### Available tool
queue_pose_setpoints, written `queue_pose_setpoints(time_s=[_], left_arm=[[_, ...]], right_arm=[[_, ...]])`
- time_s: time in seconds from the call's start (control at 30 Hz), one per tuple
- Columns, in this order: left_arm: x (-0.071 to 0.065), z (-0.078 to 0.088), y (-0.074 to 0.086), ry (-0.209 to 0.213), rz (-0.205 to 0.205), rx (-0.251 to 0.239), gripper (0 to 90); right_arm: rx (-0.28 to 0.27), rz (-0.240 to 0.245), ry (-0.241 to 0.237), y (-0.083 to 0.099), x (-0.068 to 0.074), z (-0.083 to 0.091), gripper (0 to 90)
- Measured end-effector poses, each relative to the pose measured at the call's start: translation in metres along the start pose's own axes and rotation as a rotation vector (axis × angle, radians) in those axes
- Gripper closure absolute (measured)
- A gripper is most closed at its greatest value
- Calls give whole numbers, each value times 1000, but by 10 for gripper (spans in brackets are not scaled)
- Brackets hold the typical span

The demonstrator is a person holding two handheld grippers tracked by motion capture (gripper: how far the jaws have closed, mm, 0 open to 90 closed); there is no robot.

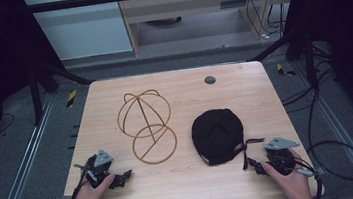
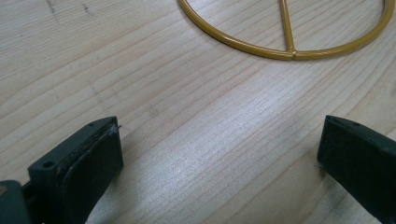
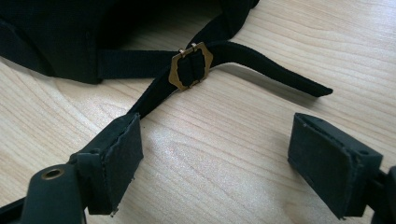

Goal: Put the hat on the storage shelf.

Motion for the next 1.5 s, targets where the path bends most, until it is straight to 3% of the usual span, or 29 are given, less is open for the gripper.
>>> queue_pose_setpoints(time_s=[0.57,0.67,0.7,0.83,1.27,1.33,1.37,1.5], left_arm=[[0,0,0,0,0,0,0],[0,0,0,-1,-1,0,0],[0,0,0,0,0,0,0],[0,0,0,1,0,0,0],[0,0,0,0,-1,0,0],[0,0,0,1,-1,0,0],[0,0,0,0,0,0,0],[0,0,0,0,0,0,0]], right_arm=[[1,-15,20,0,2,0,177],[37,-5,11,-4,2,0,178],[81,16,5,-8,3,1,174],[157,103,8,-26,7,8,153],[302,195,-75,-96,14,22,119],[313,200,-75,-99,14,21,117],[343,215,-73,-108,15,20,116],[354,237,-78,-129,18,19,129]])
Point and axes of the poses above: each handheld gripper's, and its own axes: z roughly backward along the jaws, y roughly out of its underside, x roughly to its left, the point moved 1 cm from there along -z, roughly forward along the jaws, and after that the axes turned 7 degrees about -x, right-handed, at the moved point
